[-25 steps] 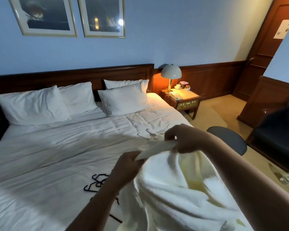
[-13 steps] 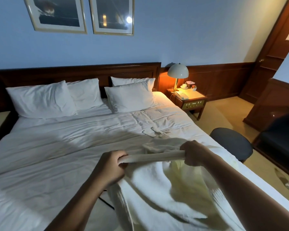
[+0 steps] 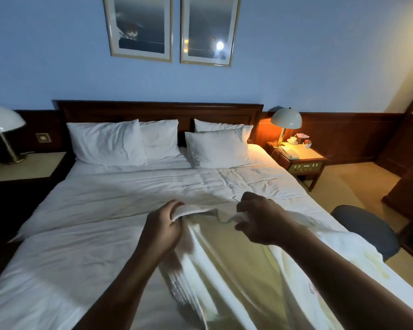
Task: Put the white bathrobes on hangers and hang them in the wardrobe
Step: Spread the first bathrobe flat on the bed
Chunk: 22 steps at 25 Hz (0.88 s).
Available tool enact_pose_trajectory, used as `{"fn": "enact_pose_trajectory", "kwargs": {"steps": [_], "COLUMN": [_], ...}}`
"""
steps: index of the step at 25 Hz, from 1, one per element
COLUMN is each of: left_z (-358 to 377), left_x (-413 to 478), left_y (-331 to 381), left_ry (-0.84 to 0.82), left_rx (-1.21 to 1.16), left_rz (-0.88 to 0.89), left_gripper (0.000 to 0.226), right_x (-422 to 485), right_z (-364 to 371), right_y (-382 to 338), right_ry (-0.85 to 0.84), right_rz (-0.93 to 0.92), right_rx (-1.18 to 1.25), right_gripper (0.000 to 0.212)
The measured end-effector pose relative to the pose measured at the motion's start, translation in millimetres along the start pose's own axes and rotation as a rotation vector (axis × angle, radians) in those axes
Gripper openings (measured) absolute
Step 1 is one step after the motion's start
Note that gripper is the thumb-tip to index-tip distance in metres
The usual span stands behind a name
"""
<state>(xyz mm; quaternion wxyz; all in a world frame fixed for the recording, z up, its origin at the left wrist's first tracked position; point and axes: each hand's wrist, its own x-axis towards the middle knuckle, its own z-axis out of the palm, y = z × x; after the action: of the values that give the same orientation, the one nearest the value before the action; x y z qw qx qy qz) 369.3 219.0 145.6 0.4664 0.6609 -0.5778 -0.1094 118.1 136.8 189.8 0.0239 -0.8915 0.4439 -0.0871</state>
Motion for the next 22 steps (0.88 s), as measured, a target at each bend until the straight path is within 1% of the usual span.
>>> {"fn": "enact_pose_trajectory", "kwargs": {"steps": [1,3,5,6,7,9,11,12,13,14,15,16,17,18,19,20,21,22], "left_z": [-20.8,-69.5,-120.6,-143.3,-164.7,-201.2,-235.9,-253.1,-270.1,-286.7,-300.3,-312.9,-320.9,-326.4,-326.3,-320.3,-309.8,-296.2], "left_x": [2.4,7.2,12.6,17.1,22.1,35.3,48.6,54.7,60.2,65.0,68.8,71.0,72.0,69.3,61.7,49.1,32.6,12.9], "left_y": [6.4,13.0,15.3,17.1,19.7,31.0,46.1,54.3,61.1,67.7,73.1,77.6,77.5,72.5,61.8,43.6,17.6,-8.0], "left_ry": [0.049,0.126,0.160,0.178,0.209,0.299,0.374,0.404,0.437,0.472,0.495,0.488,0.444,0.349,0.218,0.050,-0.125,-0.278], "left_rx": [-0.010,-0.006,0.027,0.051,0.076,0.117,0.151,0.176,0.205,0.235,0.263,0.296,0.318,0.346,0.370,0.372,0.345,0.325], "left_rz": [0.059,0.161,0.209,0.222,0.238,0.259,0.268,0.264,0.261,0.267,0.285,0.294,0.274,0.216,0.130,0.019,-0.106,-0.218], "left_gripper": [0.035,0.035,0.034,0.033,0.032,0.029,0.026,0.024,0.023,0.021,0.020,0.017,0.012,0.009,0.021,0.041,0.055,0.059], "right_x": [4.7,17.9,32.0,36.5,41.3,55.9,73.6,79.7,84.6,87.5,89.7,91.9,93.1,93.9,94.8,96.1,97.0,95.9], "right_z": [1.8,-4.6,-25.2,-40.3,-54.2,-77.5,-104.0,-118.5,-131.4,-143.5,-154.3,-161.8,-166.0,-167.1,-163.5,-154.2,-136.2,-110.0], "right_y": [-15.9,-51.7,-87.3,-107.1,-125.9,-154.3,-171.0,-180.1,-189.5,-200.9,-210.2,-217.7,-222.5,-224.3,-220.9,-214.9,-208.8,-203.2], "right_ry": [0.068,0.250,0.450,0.506,0.534,0.485,0.327,0.254,0.221,0.236,0.316,0.455,0.590,0.668,0.679,0.632,0.541,0.415], "right_rz": [-0.011,0.024,0.053,0.040,0.012,0.020,0.060,0.023,-0.029,-0.066,-0.064,-0.047,-0.035,-0.038,-0.036,-0.027,-0.026,-0.035], "right_rx": [-0.038,0.031,0.140,0.162,0.179,0.261,0.404,0.514,0.602,0.643,0.623,0.556,0.474,0.437,0.446,0.476,0.509,0.533], "right_gripper": [0.011,0.007,0.012,0.019,0.021,0.010,0.018,0.025,0.030,0.029,0.022,0.014,0.011,0.012,0.013,0.011,0.009,0.007]}}
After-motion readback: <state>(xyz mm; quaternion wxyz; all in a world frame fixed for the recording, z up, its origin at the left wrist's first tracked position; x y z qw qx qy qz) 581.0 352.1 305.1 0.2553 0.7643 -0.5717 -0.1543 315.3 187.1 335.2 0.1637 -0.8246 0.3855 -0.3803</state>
